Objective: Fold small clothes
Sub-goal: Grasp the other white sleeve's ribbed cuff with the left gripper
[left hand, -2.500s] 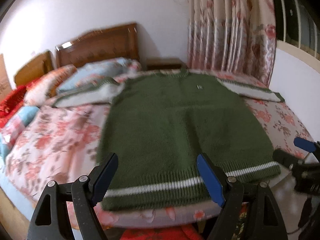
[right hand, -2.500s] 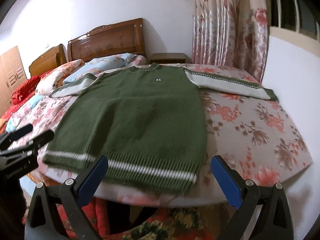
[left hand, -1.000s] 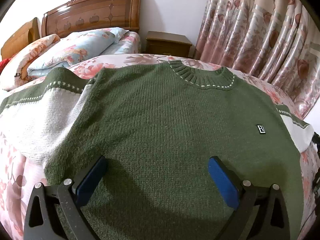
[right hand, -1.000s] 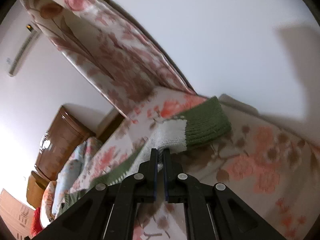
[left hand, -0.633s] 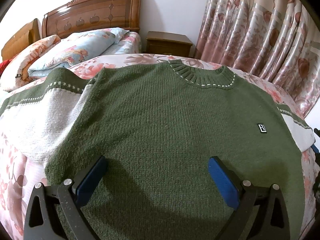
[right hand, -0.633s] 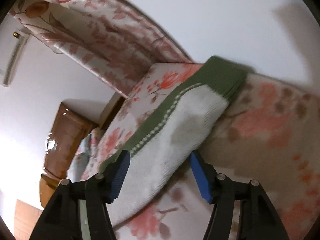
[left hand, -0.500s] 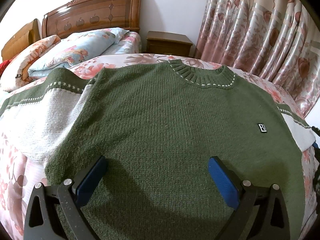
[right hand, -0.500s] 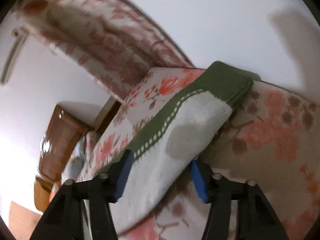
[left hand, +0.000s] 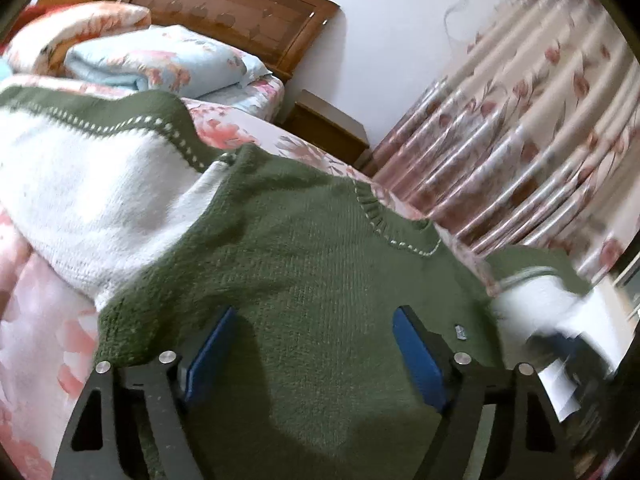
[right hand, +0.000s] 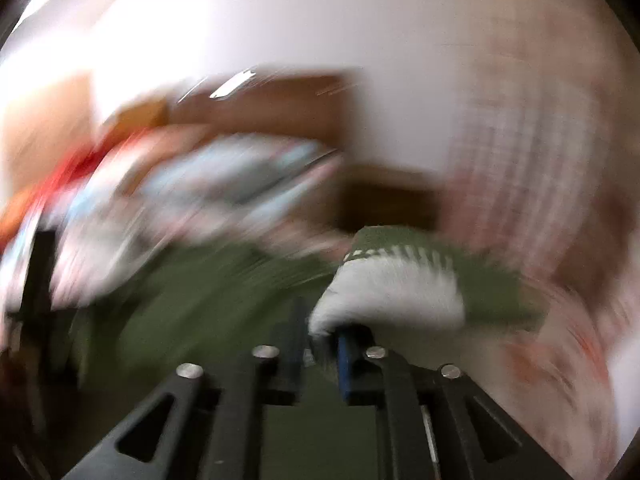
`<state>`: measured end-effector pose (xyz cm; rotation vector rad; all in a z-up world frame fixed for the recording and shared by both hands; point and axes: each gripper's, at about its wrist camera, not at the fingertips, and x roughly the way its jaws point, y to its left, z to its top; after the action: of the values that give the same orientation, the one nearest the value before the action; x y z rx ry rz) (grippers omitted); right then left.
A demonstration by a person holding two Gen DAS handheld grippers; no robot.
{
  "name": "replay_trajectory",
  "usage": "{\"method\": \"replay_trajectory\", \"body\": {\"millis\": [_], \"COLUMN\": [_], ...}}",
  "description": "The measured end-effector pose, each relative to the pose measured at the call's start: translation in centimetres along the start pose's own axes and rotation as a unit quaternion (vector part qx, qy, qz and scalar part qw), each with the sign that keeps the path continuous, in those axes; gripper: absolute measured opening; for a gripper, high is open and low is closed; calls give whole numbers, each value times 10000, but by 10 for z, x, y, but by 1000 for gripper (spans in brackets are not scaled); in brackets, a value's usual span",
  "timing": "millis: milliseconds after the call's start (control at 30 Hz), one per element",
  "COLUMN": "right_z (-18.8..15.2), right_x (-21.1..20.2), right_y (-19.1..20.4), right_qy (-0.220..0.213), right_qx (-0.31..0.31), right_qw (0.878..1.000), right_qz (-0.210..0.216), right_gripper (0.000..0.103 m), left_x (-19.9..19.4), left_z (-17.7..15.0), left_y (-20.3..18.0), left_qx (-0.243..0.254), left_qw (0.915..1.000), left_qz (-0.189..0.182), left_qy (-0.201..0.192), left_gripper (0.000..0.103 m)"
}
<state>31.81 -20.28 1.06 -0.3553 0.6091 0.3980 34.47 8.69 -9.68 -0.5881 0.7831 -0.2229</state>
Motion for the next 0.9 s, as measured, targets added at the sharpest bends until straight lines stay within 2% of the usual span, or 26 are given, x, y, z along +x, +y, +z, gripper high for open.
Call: {"method": "replay_trajectory", "body": {"millis": [33,67,167,367,467,500,533,567,600,633,767,833,900], "right_z": [-3,-8,-25,-62,-77,-77,-76,-76,-76,-77,-78,-81,-89], "right_x": [10,16,18,10,20,18,16,16,16,15,-2,-22,-33], "right_y": [31,51,62,28,25,26,25,24,22,19,3,-15,-36], "right_qy": [131,170,339,768,1042,986,889,881,878,862,468,-25,-207], "right_qx": [-534,-851,-846,-184,89,140,203,234,294,386,834,1422,2070], "right_qw": [9984,9962,9957,9969,9945,9950,9958,9958,9957,9955,9952,9883,9741], "right_qz": [99,88,152,27,51,67,58,59,67,69,-187,-543,-890], "right_gripper": [25,103,103,103,103,103,103,103,103,103,103,103,103], "left_x": [-2,-3,-4,1,4,6,8,11,16,21,24,22,14], "left_z": [0,0,-1,0,1,2,2,2,1,0,-2,-5,-6], "left_y": [3,5,9,5,-1,-3,-7,-13,-17,-23,-39,-39,-38], "left_qx": [-49,-81,-130,-50,151,240,350,482,606,804,1302,1301,1181], "left_qw": [10000,9999,9998,9995,9996,9994,9990,9980,9966,9938,9858,9860,9892], "left_qz": [-75,-122,-179,-268,-134,-47,82,212,328,560,928,952,842], "left_qy": [7,9,22,133,221,252,279,342,457,535,514,417,219], "left_gripper": [81,80,80,80,79,79,76,53,35,25,22,20,18]}}
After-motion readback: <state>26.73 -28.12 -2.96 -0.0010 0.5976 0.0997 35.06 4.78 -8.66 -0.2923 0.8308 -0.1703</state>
